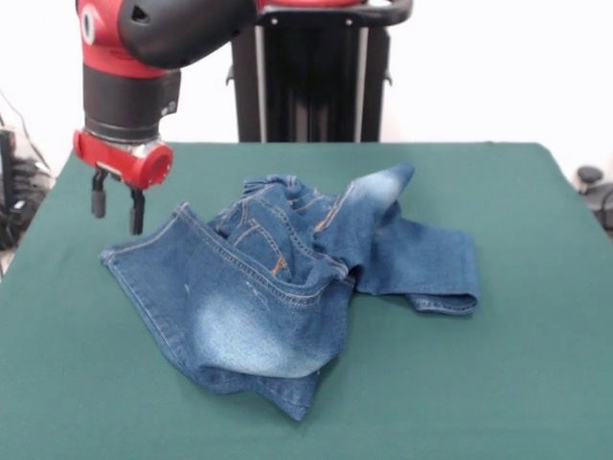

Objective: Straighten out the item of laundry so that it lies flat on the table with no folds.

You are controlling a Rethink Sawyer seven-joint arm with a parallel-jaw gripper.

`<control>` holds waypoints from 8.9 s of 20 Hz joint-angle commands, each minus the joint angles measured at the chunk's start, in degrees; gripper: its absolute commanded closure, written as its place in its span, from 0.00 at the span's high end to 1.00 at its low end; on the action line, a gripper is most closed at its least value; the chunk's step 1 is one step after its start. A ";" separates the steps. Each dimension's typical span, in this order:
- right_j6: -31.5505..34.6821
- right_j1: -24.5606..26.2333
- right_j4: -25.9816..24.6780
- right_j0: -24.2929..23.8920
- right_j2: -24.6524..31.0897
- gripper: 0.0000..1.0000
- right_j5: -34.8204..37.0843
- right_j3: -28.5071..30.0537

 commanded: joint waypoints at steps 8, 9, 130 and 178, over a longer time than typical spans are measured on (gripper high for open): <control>21.87 9.43 8.49 3.33 4.35 1.00 6.25 -7.29; 20.02 9.81 8.92 2.65 5.46 1.00 7.86 -7.79; -88.19 -19.97 52.73 -22.56 63.10 0.00 99.45 -21.09; -89.46 -48.83 52.62 -23.73 64.78 0.00 87.98 8.65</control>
